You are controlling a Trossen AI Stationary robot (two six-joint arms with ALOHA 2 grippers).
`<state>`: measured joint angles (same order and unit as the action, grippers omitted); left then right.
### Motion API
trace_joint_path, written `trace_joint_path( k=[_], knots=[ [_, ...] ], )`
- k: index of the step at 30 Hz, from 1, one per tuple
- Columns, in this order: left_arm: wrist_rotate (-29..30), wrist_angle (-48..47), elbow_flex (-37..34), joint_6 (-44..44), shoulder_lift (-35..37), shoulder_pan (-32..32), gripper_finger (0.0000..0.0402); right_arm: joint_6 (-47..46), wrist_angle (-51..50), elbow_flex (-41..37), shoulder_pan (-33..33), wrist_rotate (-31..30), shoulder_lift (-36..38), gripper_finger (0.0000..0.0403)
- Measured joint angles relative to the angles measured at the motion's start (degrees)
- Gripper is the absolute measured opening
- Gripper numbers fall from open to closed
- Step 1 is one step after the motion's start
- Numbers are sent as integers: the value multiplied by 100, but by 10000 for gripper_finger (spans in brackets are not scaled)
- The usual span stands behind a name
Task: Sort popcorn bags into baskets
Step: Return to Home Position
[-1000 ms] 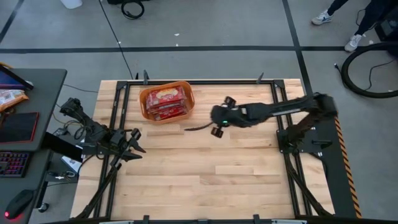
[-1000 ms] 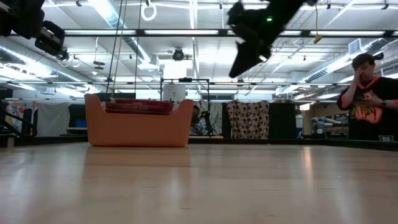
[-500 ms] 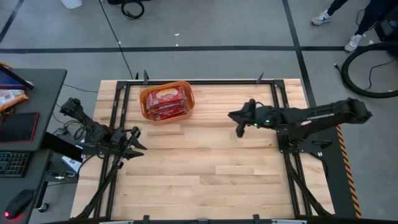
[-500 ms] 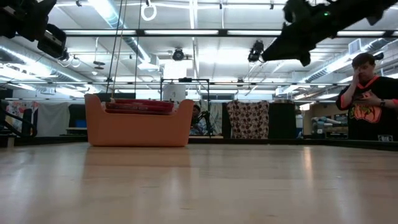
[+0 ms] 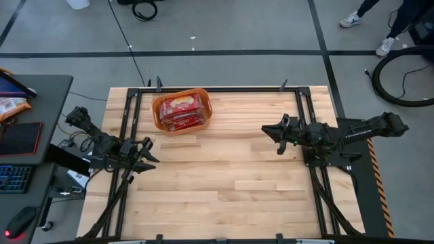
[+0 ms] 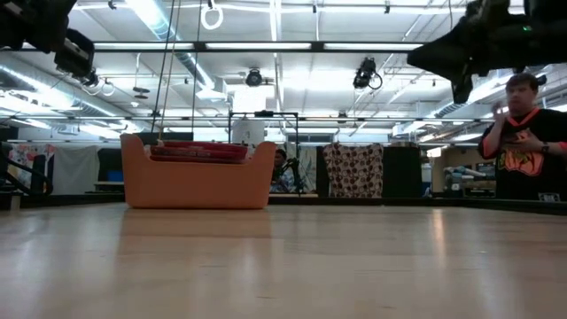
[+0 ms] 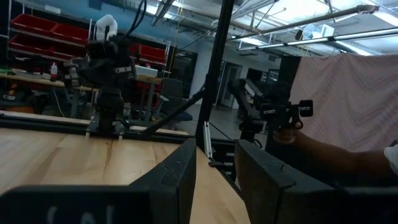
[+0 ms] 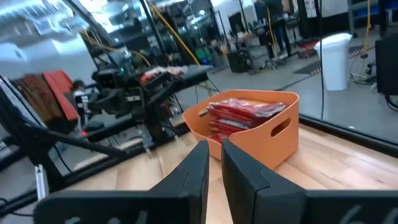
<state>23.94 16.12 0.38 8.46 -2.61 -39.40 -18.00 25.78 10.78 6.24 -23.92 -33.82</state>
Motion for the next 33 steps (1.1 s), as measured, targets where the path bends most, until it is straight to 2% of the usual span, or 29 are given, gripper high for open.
trace_joint_path(
  k=[5,16,23,33],
  knots=[
    [2,95,-2,-248,0,0,117,-8,-1,-380,22,-24,675,48],
    [6,375,-2,-1088,2,0,117,57,-1370,-397,22,-21,2151,48],
    [9,408,-2,-2014,2,1,117,10,-1641,-397,93,256,2474,48],
    [4,803,-2,-3667,2,0,117,157,-1646,-397,129,129,2500,48]
  ],
)
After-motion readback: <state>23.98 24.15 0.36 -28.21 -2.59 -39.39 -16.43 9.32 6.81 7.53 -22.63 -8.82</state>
